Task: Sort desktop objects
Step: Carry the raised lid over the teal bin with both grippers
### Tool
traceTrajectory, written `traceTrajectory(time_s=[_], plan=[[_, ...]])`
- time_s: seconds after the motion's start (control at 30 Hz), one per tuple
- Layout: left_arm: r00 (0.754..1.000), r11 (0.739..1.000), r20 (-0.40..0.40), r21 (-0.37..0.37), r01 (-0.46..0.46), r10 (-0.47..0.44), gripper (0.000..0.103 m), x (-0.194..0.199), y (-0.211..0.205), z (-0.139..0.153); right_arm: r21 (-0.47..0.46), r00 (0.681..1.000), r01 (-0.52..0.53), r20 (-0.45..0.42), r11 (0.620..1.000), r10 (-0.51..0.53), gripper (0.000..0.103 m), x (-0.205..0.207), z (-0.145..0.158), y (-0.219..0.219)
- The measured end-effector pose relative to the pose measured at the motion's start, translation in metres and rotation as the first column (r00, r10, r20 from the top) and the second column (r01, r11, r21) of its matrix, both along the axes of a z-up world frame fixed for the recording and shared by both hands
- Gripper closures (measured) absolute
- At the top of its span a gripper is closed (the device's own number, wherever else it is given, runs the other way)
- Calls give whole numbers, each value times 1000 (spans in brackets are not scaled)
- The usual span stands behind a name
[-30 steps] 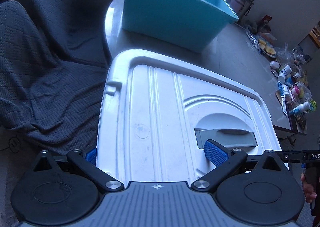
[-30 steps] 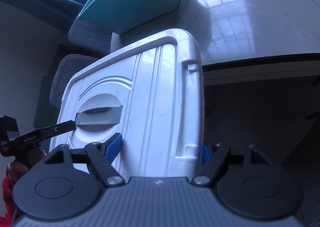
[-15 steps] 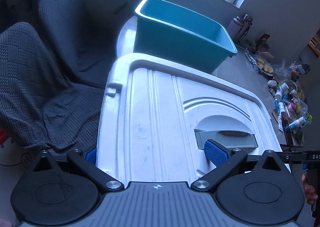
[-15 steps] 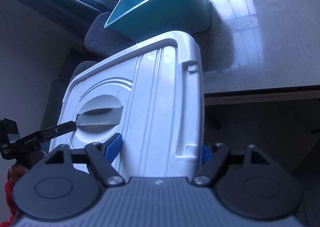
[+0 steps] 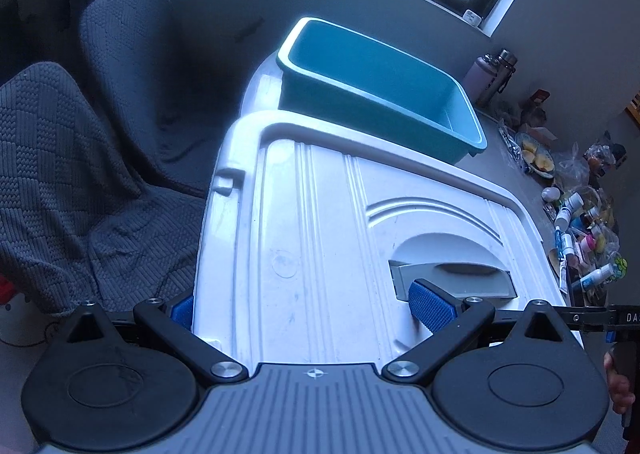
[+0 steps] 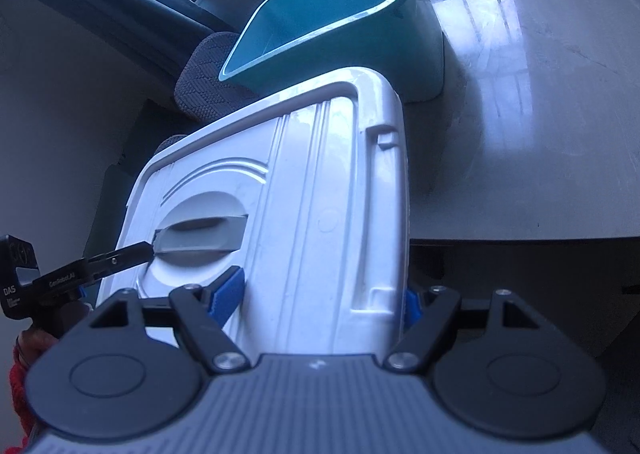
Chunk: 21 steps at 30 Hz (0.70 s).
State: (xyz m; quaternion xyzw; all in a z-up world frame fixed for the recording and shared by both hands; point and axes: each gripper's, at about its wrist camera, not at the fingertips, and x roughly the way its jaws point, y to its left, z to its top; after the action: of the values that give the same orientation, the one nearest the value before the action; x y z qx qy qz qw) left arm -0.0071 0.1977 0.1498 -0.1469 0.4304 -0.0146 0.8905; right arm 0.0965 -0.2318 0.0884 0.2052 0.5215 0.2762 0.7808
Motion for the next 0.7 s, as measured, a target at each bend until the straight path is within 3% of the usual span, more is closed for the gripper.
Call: traceTrajectory(time_s=[0.27,0.7], plan=[[999,999,40,34,-17,16,1,38,-1,21,29,1000,-7,24,1000,6,26,31,8,-3],[998,999,36,9,-43,43,1,85,3,36,11,999,-30,38,999,29,26,65,23,5]])
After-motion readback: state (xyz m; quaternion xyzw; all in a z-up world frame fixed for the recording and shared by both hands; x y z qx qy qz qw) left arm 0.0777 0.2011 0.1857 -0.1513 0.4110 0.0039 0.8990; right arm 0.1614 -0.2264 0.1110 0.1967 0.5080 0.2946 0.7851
